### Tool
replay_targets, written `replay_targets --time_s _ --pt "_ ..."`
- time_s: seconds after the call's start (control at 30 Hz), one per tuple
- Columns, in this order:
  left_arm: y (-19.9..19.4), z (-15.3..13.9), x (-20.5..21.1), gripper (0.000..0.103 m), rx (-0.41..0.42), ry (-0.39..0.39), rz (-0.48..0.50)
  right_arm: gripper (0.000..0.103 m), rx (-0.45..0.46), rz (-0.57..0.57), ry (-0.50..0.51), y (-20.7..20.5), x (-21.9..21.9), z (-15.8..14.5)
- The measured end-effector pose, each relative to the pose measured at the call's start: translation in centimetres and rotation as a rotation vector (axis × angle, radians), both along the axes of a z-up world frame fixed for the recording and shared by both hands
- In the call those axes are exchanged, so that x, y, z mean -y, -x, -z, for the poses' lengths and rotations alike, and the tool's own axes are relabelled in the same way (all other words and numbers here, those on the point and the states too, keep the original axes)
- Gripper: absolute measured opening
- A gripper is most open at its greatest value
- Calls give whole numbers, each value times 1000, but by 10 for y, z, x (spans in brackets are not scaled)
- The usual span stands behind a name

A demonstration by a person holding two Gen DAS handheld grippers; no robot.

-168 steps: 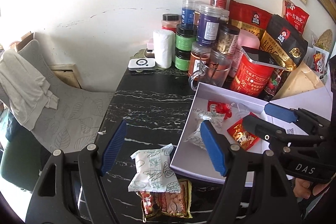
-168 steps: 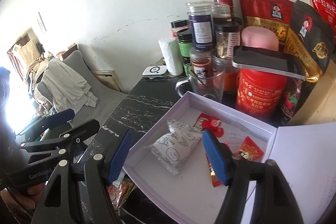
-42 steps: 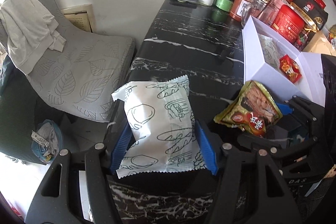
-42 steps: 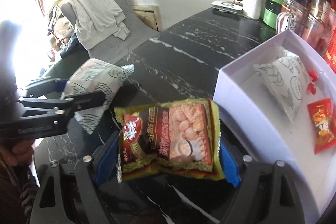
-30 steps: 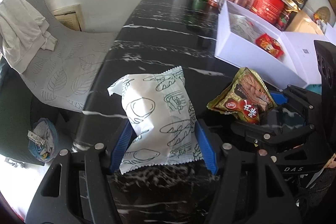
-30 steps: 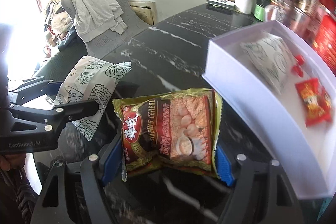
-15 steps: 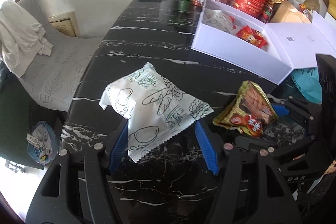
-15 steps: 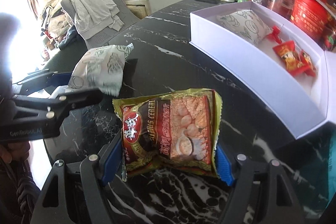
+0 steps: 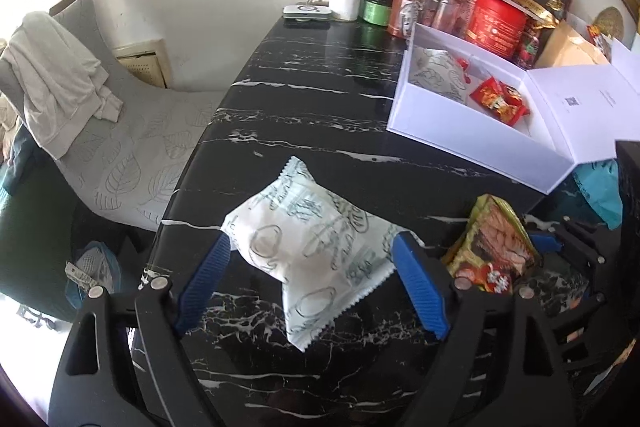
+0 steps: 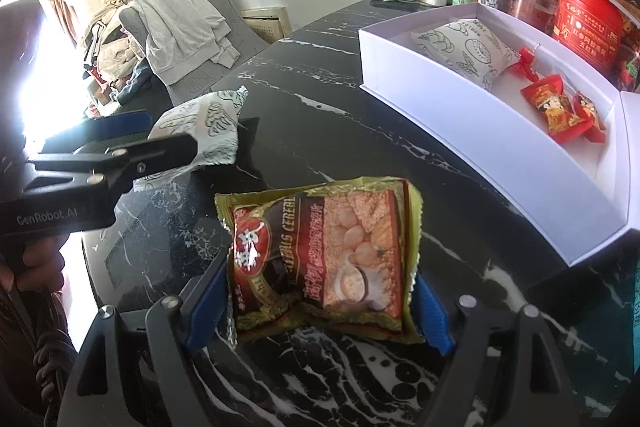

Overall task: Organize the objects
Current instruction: 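Carry the bread bag in the left tool while the right tool carries the cereal bag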

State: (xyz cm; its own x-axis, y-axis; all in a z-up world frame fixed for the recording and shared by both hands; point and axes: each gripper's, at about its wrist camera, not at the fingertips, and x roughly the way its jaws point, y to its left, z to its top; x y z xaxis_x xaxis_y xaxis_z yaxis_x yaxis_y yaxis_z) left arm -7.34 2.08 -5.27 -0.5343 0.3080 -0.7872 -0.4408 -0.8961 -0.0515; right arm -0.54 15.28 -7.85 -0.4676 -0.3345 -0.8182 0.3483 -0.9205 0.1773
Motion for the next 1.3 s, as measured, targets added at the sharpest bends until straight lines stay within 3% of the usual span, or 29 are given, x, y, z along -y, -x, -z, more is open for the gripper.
replay_targets --time_s 0.13,0.27,0.47,0.53,0.67,0.73,0.8,0.97,1.3 --pt "19 8 0 83 41 -1 -49 84 3 17 24 6 -4 0" --pt "33 18 2 90 88 -20 -91 85 4 22 34 8 -4 0" --pt "40 38 -10 94 157 -14 -51 86 -16 24 41 9 -3 1" --pt "36 39 -16 94 114 8 -50 86 -30 22 24 9 -1 1" --pt "26 41 -24 80 41 29 -30 85 -71 10 -31 5 5 4" --pt "22 40 -27 69 23 40 -16 79 -88 2 -46 2 7 4" --pt "18 39 -28 63 21 50 -6 65 -94 -11 -35 0 8 3" --pt "11 35 -28 58 47 50 18 53 -102 5 9 1 2 -1" --pt "-2 15 -5 56 42 45 8 51 -138 -17 2 -8 12 -19"
